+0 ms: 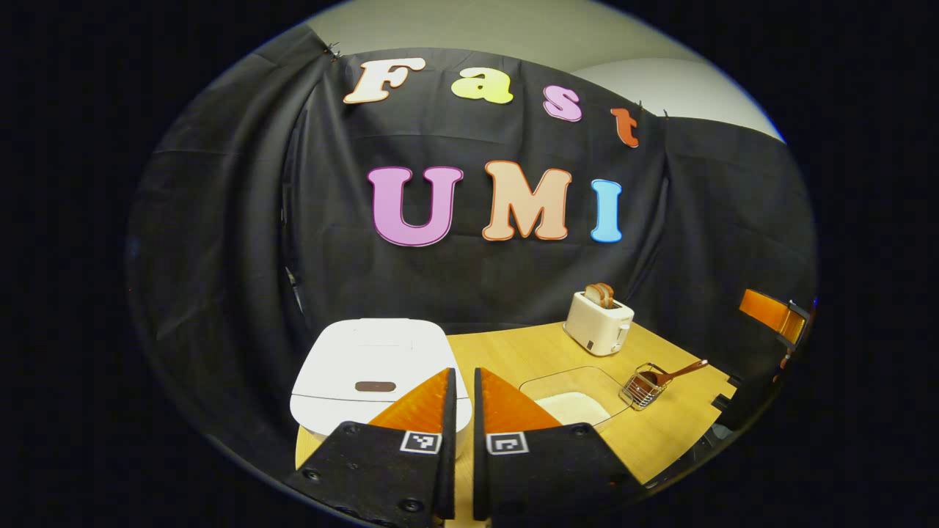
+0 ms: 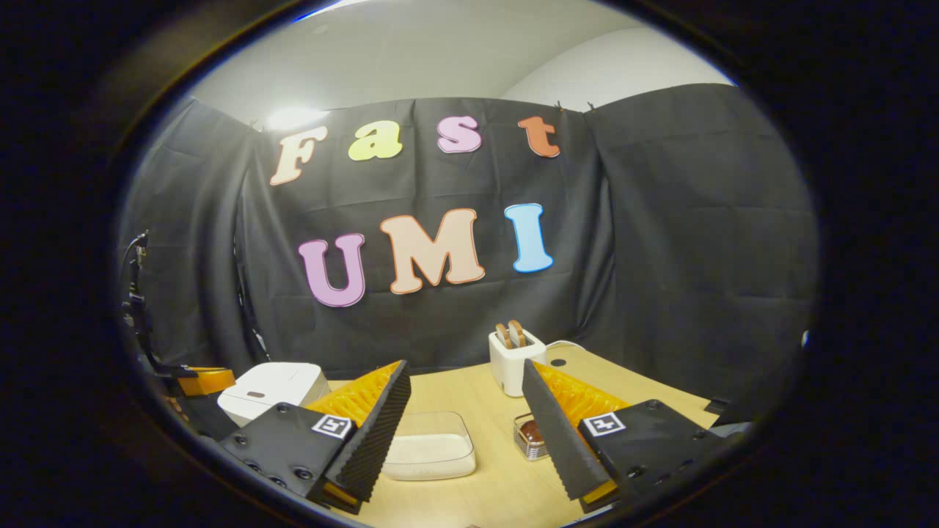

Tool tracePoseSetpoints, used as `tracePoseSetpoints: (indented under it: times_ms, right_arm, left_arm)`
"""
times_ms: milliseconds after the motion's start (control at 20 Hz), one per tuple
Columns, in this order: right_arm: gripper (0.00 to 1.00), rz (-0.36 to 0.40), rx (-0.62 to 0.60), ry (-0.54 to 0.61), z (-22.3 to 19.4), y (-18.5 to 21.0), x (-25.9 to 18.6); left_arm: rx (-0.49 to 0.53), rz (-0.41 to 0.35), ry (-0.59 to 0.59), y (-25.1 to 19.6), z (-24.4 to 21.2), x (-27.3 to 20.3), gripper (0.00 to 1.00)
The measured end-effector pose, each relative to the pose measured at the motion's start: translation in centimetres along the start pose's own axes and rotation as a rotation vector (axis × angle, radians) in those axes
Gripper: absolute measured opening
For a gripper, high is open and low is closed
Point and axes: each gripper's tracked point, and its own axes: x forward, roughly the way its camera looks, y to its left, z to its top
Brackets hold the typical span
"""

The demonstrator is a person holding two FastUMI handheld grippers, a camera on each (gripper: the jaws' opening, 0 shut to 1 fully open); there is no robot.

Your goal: Close the left gripper, press the button to open the rice cooker; take a wooden spoon from the chopstick holder with the right hand, scoop a spoonful of rice and pour it into the rice cooker, then put the wooden spoon back into the chopstick holder.

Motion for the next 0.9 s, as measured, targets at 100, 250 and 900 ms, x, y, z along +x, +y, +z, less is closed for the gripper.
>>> tracePoseSetpoints:
  times_ms: [100, 250, 900]
  right_arm:
    - [0.98, -0.005, 0.0, 0.002, 0.0, -0.1, 0.0]
    - [0.98, -0.012, -0.002, 0.003, -0.1, -0.2, 0.1]
    - [0.96, -0.058, -0.034, 0.027, -0.7, -1.0, 0.5]
  left_arm:
    - [-0.009, 0.043, 0.01, 1.7, -0.5, 0.3, 0.0]
    - [-0.027, 0.077, 0.03, 3.7, -1.0, 0.9, 0.0]
    - [-0.056, 0.101, 0.09, 10.7, -5.0, 8.6, 0.0]
